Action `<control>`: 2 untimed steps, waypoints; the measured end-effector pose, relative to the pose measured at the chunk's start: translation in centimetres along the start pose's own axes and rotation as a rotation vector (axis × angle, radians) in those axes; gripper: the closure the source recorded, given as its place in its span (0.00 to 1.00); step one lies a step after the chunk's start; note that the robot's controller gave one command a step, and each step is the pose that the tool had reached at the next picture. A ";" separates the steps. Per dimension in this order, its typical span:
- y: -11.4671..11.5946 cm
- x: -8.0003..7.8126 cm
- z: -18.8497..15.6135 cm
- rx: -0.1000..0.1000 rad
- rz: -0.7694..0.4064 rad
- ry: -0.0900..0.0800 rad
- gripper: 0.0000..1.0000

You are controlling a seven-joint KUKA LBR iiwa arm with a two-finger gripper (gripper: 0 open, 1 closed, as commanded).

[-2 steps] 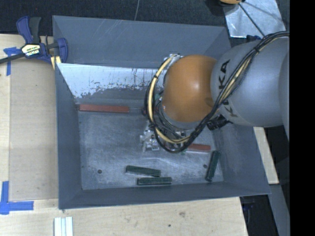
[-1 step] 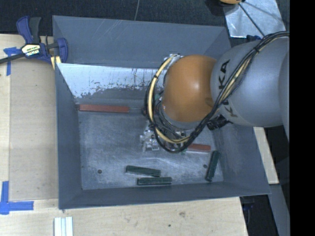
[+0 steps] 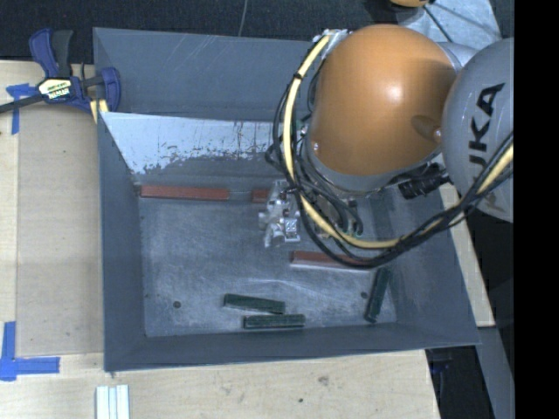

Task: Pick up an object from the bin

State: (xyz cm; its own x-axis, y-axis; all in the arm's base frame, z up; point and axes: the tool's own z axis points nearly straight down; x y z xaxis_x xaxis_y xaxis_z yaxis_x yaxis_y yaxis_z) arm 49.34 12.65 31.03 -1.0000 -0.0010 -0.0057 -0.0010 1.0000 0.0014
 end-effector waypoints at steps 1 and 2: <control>0.0 0.1 0.2 0.001 0.000 0.004 1.00; -0.3 -0.7 4.7 -0.001 0.013 -0.005 1.00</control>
Offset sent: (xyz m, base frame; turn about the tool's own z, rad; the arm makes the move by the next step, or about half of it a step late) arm 0.0186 -0.0105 -0.1477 0.0480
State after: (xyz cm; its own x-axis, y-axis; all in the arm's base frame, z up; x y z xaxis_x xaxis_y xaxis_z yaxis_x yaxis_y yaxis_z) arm 50.05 12.35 26.35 -0.9999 0.0123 -0.0107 0.0122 0.9999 0.0028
